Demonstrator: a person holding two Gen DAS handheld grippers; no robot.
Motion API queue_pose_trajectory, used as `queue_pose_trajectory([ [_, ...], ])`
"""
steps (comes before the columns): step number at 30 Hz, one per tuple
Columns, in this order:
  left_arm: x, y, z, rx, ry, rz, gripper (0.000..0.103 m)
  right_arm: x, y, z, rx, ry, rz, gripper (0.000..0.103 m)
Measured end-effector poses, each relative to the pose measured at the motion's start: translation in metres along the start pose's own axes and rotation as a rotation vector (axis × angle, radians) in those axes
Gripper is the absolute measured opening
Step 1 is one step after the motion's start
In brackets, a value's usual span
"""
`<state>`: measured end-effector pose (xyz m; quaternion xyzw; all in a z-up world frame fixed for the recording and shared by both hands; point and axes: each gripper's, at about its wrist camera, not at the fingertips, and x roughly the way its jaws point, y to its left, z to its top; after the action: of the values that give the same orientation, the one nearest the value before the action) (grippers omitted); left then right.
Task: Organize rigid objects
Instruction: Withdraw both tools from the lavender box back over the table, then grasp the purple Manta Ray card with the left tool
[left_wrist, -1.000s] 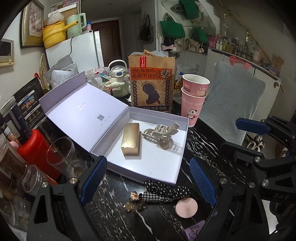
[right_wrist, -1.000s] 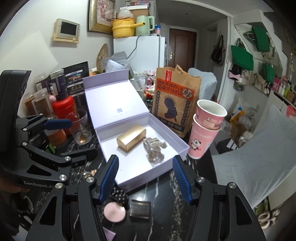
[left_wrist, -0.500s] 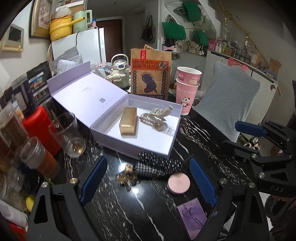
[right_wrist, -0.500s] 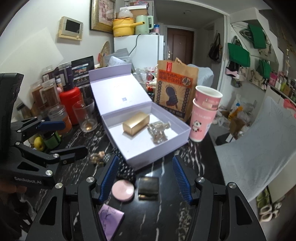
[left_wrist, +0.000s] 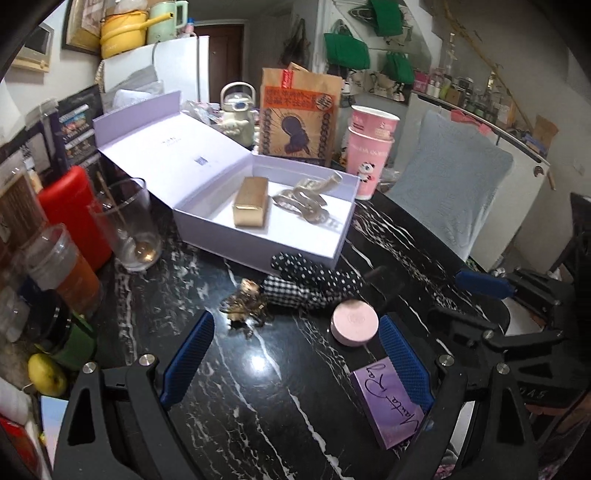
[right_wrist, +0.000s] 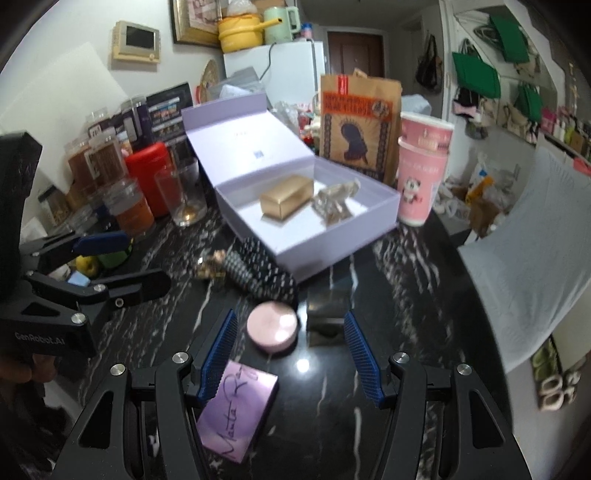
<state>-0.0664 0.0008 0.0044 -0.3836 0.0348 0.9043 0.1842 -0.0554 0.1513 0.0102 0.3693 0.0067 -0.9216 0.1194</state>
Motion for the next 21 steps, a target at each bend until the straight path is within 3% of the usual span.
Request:
queue_pose_trajectory([
  [11, 0.028, 0.004, -0.029, -0.012, 0.081, -0.079, 0.092, 0.03, 0.004, -0.041, 0.045, 0.094, 0.027, 0.06],
  [21, 0.045, -0.025, -0.054, -0.027, 0.171, -0.197, 0.092, 0.025, -0.027, -0.06, 0.101, 0.089, -0.047, 0.06],
])
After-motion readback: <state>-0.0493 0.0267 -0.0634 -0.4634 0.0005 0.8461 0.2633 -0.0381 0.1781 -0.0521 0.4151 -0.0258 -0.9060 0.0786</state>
